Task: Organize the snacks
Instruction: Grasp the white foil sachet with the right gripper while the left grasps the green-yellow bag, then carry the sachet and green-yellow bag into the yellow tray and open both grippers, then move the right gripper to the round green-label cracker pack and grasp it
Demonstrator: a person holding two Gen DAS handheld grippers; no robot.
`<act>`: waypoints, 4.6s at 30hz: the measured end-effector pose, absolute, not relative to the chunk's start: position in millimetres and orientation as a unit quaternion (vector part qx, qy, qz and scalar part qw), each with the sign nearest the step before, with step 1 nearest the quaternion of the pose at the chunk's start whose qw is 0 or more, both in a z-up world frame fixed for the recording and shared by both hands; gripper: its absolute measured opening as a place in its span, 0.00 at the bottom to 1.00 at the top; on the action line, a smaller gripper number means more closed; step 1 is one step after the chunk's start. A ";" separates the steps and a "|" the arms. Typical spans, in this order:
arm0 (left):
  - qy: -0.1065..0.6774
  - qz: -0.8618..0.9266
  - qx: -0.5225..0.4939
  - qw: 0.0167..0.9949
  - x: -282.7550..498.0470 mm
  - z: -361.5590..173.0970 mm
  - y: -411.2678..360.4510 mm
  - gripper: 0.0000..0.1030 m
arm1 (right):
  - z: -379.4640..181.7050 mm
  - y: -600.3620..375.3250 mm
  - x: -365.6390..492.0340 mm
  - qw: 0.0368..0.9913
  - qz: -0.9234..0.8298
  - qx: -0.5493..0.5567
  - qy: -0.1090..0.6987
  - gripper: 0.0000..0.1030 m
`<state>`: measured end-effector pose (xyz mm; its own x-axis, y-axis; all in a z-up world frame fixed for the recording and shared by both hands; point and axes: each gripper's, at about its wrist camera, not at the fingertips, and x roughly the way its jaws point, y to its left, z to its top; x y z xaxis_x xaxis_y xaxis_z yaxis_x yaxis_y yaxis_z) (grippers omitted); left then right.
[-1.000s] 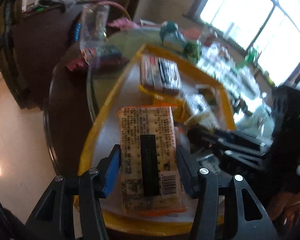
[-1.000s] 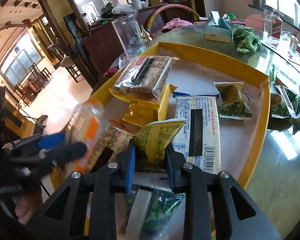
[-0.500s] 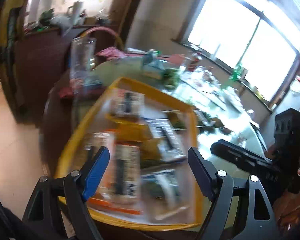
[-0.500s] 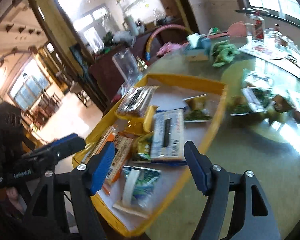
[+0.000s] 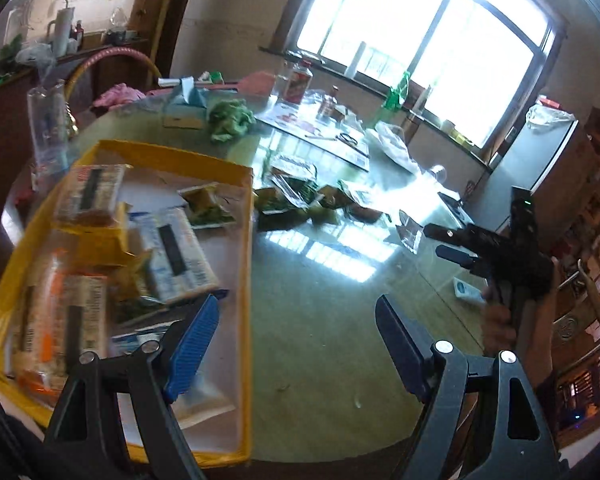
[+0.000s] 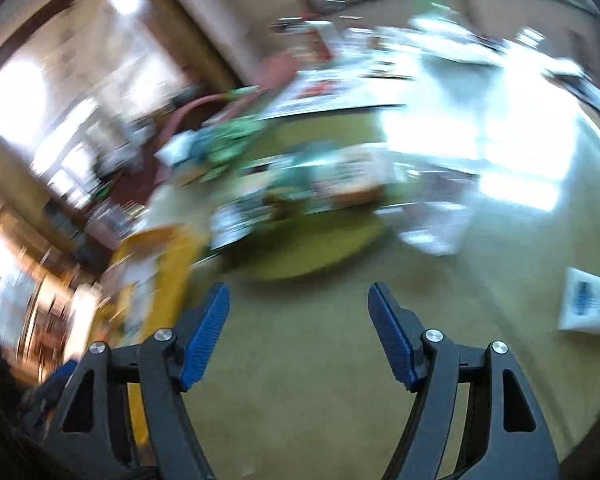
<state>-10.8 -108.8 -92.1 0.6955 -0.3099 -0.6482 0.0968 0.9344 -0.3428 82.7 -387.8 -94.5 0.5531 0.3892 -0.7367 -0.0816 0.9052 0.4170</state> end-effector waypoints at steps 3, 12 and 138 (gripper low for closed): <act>0.382 -0.116 -0.138 0.906 -7.0 -95.0 -116.8 0.78 | -116.6 -423.0 118.7 0.854 0.070 0.186 0.480 0.70; 0.393 -0.110 -0.137 0.903 -2.5 -95.5 -122.2 0.78 | -144.4 -440.5 188.2 0.834 -0.025 0.202 0.513 0.57; 0.342 -0.132 -0.158 0.917 -32.1 -76.4 -87.7 0.78 | -83.5 -287.7 70.1 0.844 0.244 0.137 0.457 0.73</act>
<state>-32.1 -87.7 -76.4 0.7313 -0.3508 -0.5850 0.1344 0.9149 -0.3807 70.1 -287.7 -83.5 0.4632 0.5378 -0.7045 -0.2870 0.8431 0.4548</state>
